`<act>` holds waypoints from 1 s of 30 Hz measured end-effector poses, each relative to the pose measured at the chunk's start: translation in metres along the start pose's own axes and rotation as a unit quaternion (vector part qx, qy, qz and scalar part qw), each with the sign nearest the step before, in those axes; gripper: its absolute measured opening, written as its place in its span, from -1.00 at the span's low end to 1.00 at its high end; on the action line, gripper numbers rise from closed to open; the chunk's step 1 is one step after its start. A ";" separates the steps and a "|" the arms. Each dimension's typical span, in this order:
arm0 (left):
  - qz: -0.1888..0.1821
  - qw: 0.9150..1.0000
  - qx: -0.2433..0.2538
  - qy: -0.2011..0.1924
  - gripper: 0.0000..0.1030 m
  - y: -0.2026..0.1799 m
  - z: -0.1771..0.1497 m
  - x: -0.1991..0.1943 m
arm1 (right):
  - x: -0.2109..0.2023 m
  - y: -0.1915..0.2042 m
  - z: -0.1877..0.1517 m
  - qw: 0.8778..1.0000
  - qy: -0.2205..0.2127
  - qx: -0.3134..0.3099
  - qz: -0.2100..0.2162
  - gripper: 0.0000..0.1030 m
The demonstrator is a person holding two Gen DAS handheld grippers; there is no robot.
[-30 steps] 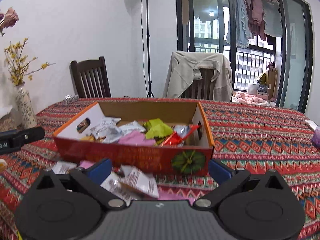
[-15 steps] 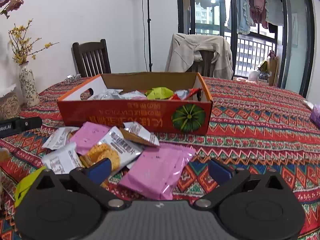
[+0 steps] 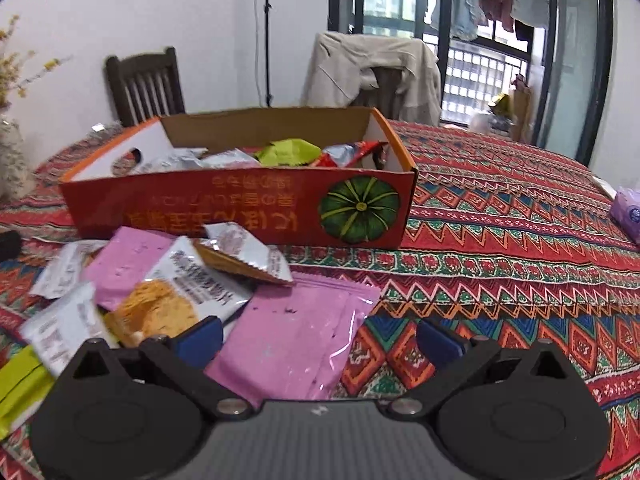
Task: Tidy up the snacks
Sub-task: 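Grasp the pink packet with the right gripper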
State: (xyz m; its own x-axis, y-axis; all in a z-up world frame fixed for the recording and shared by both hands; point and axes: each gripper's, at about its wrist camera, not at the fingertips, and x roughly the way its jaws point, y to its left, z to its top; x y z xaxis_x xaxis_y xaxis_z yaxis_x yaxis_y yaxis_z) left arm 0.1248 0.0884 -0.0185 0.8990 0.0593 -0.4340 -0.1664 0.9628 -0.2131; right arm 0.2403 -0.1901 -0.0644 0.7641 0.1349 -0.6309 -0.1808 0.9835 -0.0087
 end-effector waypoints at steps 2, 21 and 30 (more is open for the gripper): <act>0.001 1.000 -0.001 0.001 1.00 0.000 0.000 0.000 | 0.007 0.004 0.002 1.000 0.009 -0.002 -0.011 1.00; 0.004 1.000 0.001 0.013 1.00 -0.001 -0.002 0.005 | 0.015 -0.001 -0.007 1.000 0.004 0.017 0.000 1.00; 0.005 1.000 0.003 0.015 1.00 -0.001 -0.002 0.005 | 0.014 -0.001 -0.007 1.000 0.000 0.016 0.006 0.95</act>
State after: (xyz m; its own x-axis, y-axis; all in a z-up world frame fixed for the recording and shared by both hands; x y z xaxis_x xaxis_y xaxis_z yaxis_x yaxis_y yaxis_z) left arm 0.1288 0.0868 -0.0222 0.8850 0.0606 -0.4617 -0.1723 0.9638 -0.2037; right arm 0.2469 -0.1902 -0.0789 0.7617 0.1464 -0.6312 -0.1693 0.9853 0.0242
